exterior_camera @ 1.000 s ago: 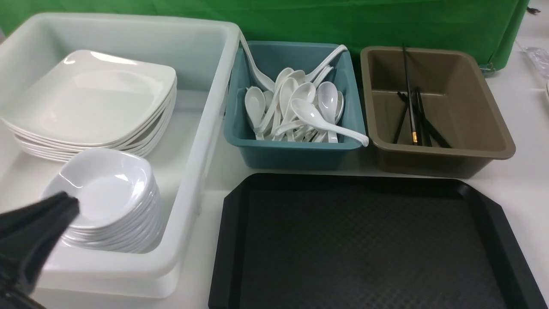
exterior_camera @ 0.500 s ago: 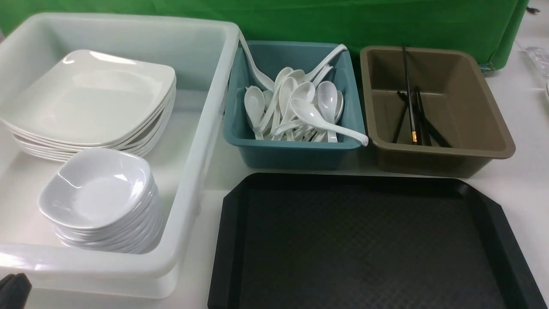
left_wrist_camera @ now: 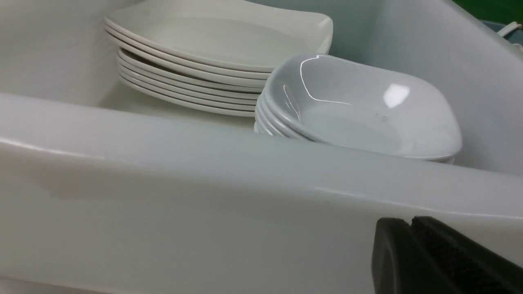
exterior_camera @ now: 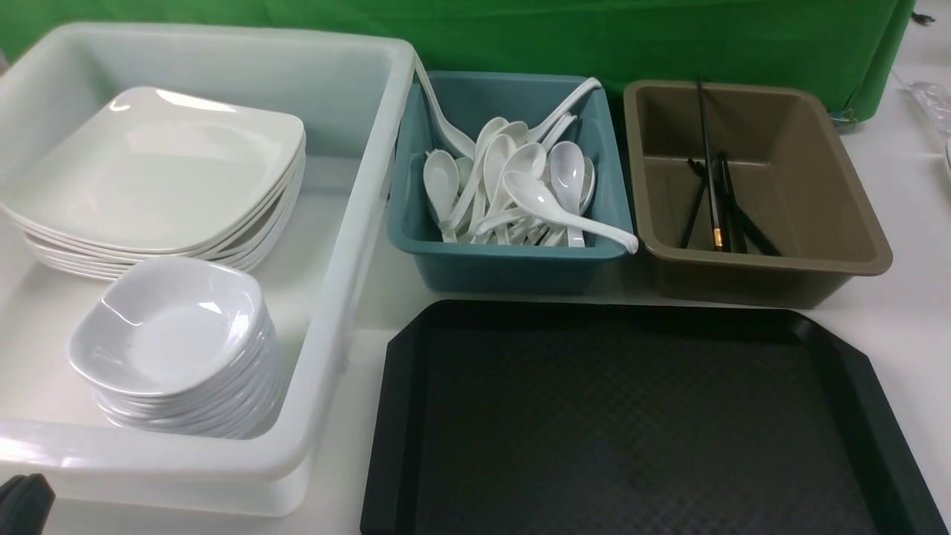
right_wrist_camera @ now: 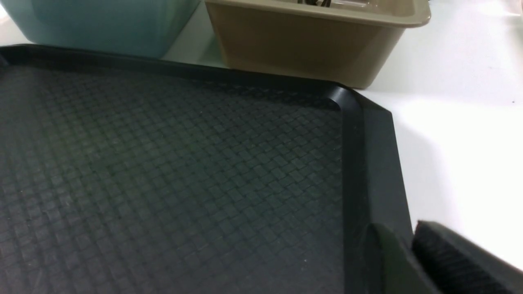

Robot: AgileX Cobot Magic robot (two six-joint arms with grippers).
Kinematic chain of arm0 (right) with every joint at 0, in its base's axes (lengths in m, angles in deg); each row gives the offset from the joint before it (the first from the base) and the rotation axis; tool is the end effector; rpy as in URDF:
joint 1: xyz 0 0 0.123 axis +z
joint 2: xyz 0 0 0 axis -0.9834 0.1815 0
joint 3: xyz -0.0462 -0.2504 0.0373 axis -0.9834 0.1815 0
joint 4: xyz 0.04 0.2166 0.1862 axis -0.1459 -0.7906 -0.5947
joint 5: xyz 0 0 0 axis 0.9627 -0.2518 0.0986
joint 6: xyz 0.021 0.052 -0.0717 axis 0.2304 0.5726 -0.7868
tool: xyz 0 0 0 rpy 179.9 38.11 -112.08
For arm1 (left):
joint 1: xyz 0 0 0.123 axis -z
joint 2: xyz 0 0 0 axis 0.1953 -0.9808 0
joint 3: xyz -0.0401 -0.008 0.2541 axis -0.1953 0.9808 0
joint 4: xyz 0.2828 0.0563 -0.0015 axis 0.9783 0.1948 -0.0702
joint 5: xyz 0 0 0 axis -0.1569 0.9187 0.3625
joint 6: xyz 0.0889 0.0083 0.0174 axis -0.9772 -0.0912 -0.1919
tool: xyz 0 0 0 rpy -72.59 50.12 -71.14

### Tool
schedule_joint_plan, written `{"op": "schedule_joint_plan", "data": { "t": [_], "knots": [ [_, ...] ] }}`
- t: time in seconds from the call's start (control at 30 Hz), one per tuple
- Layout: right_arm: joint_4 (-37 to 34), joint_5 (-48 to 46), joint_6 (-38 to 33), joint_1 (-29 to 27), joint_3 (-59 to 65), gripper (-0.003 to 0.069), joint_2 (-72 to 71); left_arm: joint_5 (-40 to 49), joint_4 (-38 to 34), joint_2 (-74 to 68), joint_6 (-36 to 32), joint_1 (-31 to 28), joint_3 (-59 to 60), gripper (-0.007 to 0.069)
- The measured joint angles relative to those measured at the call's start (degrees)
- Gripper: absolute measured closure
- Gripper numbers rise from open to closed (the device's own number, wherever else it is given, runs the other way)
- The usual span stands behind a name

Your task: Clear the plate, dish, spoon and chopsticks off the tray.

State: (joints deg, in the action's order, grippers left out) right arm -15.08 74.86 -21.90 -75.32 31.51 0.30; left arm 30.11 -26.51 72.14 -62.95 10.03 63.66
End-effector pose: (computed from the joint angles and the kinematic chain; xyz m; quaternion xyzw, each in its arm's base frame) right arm 0.1201 0.0119 0.1890 -0.0708 0.7586 0.0098 0.6476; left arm 0.1208 0.0006 0.1881 -0.0167 0.7625 -0.0146 0.6466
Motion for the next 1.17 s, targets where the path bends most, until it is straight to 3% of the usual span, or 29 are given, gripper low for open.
{"op": "schedule_joint_plan", "data": {
  "t": [1.17],
  "knots": [
    [0.0, 0.0, 0.0, 0.0, 0.0, 0.0452, 0.0, 0.0, 0.1, 0.0, -0.1, 0.0, 0.0, 0.0608]
  ]
}}
